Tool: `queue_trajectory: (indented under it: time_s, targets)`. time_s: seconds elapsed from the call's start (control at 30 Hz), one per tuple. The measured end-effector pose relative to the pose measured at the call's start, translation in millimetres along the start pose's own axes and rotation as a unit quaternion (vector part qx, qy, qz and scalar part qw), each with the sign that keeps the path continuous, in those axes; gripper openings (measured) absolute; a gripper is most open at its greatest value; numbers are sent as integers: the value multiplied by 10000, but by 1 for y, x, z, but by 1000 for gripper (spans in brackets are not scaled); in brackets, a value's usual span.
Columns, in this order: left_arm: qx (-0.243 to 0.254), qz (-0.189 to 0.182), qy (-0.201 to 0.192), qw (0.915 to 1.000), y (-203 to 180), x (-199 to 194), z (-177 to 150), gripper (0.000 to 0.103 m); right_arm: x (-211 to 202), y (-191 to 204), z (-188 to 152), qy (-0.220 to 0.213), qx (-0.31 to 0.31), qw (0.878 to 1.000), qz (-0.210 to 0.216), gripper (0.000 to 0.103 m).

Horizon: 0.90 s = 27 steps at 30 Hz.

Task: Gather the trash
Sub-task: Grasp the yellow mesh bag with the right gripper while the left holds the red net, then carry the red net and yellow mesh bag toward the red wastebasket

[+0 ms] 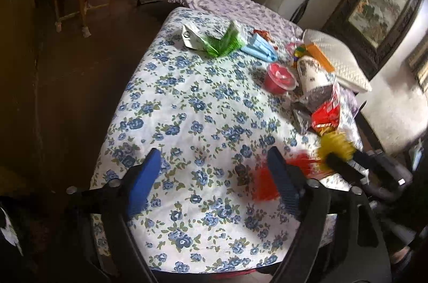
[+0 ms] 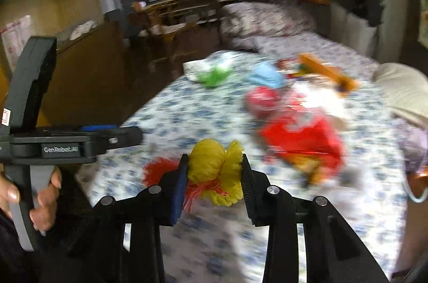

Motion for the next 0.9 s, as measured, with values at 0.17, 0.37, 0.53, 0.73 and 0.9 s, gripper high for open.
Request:
queue_trajectory:
  time_s: [0.17,0.37,0.53,0.73,0.9]
  targets:
    - [408,269,198,9986,-20,16,-5,80,18,-32,-14,436,436,9977,297,41]
    - [1387,820,60,9869,-57,24,-13,81,9,-53,-22,384,628,9968,321,44]
    - [2208,1358,-324,9653,-90,29,-4,82,3,-56,-21,308,658,9965,409,53]
    - [1863,962,330,9772,-99,55,7,82,2,-62,-23,357,577,9974,233,64]
    - [1220,410,662,9895,-99,60,6,82,-5,-72,-22,246,765,9963,316,66]
Point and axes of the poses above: each gripper's, at about its wrist camera, not at the fingertips, and x roughly the way its jaws point, y to its left, z to its top, the point moved 7 cm from there along x, roughly the way its jaws point, and after that the axes turned 13 degrees about y, right-handed, at the moved point
